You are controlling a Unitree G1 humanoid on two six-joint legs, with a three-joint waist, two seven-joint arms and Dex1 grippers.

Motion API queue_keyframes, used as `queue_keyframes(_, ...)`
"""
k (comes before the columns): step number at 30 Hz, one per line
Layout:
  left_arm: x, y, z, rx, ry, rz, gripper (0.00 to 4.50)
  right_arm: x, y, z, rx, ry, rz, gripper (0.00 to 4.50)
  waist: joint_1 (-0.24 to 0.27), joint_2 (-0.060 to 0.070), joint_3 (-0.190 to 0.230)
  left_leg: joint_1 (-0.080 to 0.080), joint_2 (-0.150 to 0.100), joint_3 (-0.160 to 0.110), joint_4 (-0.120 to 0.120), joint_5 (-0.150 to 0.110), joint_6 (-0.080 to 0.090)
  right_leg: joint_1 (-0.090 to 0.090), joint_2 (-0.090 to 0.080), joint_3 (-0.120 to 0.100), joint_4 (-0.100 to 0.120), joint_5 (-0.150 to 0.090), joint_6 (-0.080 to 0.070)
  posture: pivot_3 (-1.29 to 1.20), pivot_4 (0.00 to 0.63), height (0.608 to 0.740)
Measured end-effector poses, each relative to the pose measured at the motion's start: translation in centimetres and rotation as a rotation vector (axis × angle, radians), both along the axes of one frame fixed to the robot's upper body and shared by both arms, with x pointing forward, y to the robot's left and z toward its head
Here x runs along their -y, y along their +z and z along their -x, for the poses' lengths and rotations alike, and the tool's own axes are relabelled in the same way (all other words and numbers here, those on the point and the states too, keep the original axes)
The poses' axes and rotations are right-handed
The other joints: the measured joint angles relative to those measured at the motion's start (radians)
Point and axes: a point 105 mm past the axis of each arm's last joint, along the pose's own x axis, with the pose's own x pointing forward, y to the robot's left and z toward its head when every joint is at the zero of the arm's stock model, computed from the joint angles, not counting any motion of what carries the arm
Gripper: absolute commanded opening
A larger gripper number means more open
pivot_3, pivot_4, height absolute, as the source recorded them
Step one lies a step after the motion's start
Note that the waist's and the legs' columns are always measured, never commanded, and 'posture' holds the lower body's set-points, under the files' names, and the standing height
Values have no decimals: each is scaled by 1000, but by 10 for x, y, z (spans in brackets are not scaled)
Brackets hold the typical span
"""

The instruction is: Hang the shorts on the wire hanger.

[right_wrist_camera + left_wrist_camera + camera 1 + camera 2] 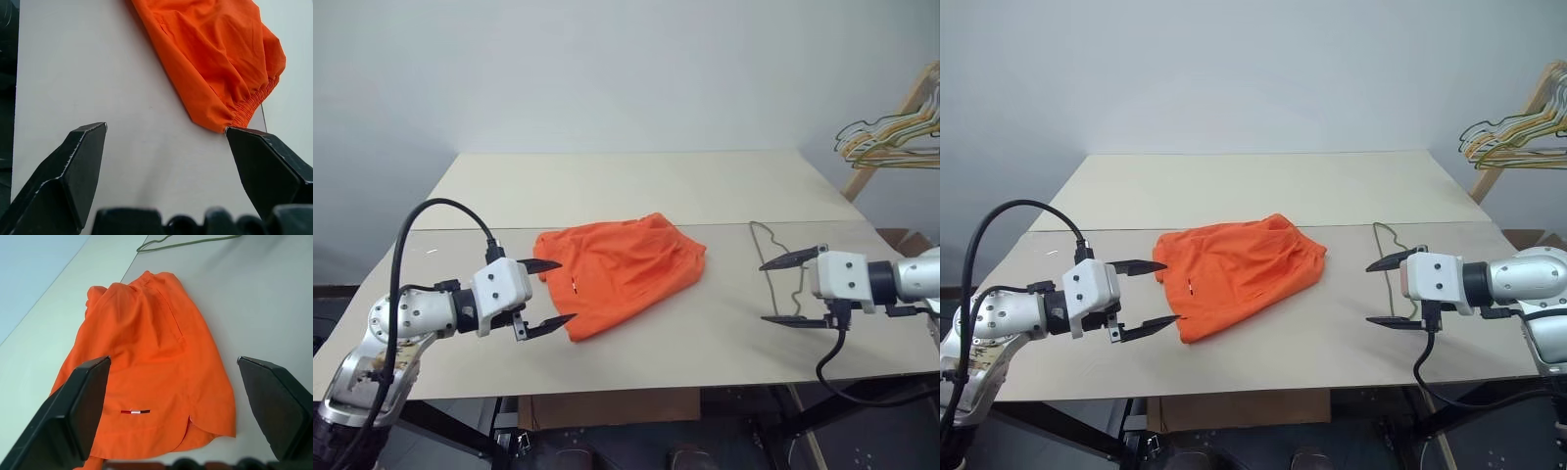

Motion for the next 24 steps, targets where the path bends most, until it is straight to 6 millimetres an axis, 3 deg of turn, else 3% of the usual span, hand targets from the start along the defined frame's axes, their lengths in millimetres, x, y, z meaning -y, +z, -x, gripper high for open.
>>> queue_keyframes(24, -2, -5, 3, -38, 22, -44, 4500, -3, 2, -7, -2, 6, 8, 4478, -1, 0, 0, 0, 0, 0, 0, 0, 0, 0, 0, 0, 0, 0, 0, 55, 0, 740)
